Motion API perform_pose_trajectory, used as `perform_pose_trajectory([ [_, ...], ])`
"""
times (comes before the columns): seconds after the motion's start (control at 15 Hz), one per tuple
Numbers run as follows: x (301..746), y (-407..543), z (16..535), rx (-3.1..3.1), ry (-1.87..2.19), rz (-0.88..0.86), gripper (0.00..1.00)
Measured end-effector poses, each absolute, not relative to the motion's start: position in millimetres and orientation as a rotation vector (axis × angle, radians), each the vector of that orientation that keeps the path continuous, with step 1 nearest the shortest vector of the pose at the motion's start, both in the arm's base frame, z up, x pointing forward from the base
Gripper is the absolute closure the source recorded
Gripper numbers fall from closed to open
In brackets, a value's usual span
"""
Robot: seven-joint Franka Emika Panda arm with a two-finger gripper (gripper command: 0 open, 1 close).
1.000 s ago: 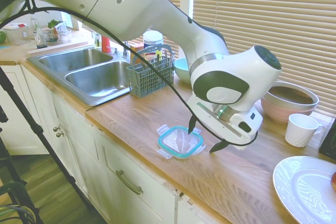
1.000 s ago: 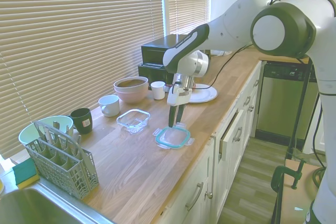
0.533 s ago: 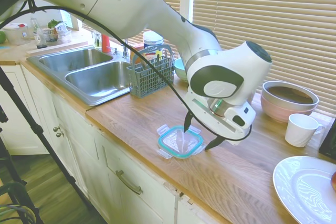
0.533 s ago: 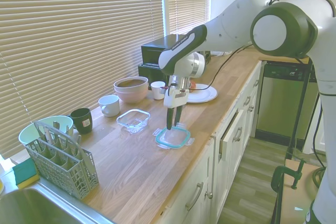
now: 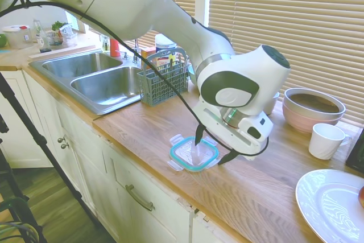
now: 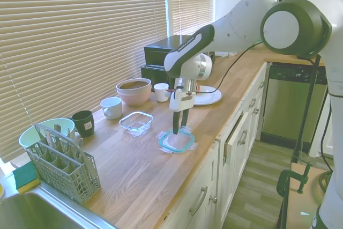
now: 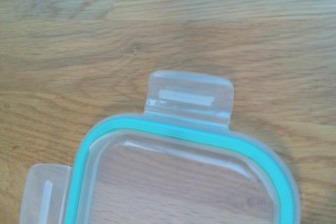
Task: Cover the lid of the food container
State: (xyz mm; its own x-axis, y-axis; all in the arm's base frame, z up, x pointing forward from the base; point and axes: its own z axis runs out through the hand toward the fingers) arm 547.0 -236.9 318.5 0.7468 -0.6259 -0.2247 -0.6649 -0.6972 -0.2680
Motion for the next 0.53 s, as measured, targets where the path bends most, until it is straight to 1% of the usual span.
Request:
perform_pose_trajectory([
  [0.27,538.6,-242.1,318.2,-2.602,1.019,0.165,0.0],
  [0.33,538.4,-241.9,318.2,-2.603,1.02,0.163,1.0],
  [0.53,537.7,-240.6,318.1,-2.605,1.02,0.156,1.0],
])
